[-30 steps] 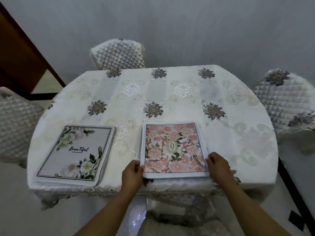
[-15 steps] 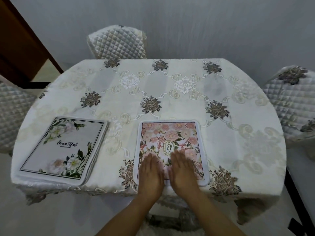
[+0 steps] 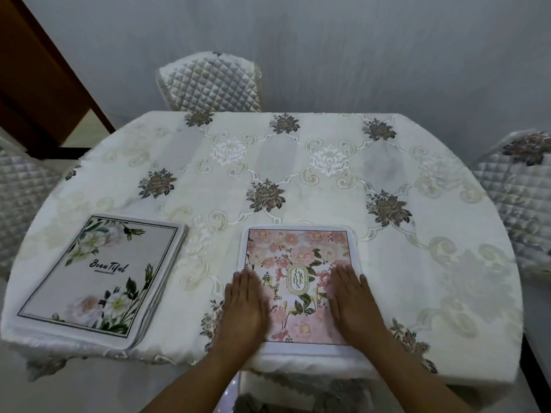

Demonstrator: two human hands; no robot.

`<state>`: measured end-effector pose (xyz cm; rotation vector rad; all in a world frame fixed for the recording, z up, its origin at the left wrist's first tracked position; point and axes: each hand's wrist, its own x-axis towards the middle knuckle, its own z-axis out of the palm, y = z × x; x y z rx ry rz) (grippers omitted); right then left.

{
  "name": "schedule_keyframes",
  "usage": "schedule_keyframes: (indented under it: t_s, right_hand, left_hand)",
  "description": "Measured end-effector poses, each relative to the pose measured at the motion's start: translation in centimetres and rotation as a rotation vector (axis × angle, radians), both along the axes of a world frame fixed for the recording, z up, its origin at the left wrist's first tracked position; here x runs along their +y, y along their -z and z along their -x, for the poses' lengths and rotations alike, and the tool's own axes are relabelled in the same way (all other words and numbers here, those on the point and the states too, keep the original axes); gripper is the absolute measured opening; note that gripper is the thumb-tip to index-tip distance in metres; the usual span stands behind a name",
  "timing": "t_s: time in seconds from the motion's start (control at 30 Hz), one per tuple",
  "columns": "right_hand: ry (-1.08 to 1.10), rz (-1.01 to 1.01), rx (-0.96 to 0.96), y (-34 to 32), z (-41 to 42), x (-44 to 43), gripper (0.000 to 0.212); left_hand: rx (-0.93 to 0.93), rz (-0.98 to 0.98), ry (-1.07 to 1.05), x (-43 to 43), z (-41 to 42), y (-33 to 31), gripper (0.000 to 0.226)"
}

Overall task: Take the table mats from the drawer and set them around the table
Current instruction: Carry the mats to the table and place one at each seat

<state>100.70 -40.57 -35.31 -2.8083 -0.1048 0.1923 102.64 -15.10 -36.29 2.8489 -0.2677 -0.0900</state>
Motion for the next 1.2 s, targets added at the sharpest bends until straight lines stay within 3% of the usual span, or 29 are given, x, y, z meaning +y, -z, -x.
schedule_keyframes:
  t_s: [0.23,0.4,0.53,0.73,0.9,1.03,1.13,1.2]
  right_hand:
    - [-0.107,0.032,0.037,-0.4,-15.7,6.3,0.057]
    - [-0.17,0.055,-0.063,1.7,-15.3,3.4,0.061]
    - [-0.003,0.04,-0.085,2.5,-14.2,-3.5,0.074]
    - [0.071,0.048,-0.03,2.6,-10.1,-3.9,0.071]
    - [0.075,0.059,-0.035,3.1,0.3,-1.6,0.065]
    - [0.141,0.069,0.15,1.8,5.9,0.4,0.063]
    - [0.202,0.143,0.14,-0.8,5.9,2.2,0.065]
    - [0.192,0.185,0.262,-3.0,5.7,4.5,0.065]
  left_hand:
    - [0.014,-0.065,0.139,-6.0,-13.9,0.9,0.061]
    - [-0.054,-0.041,0.053,-4.0,-15.2,1.1,0.056]
    - [0.011,0.013,-0.091,0.0,-16.1,1.3,0.059]
    - [0.043,0.028,-0.094,1.2,-11.4,0.9,0.068]
    - [0.058,0.035,-0.041,3.0,-1.4,0.8,0.07]
    - [0.253,0.013,0.036,5.1,4.4,0.4,0.069]
    - [0.249,-0.044,0.089,6.4,4.9,-1.5,0.077]
    - [0.228,-0.023,0.07,8.2,5.1,-4.5,0.084]
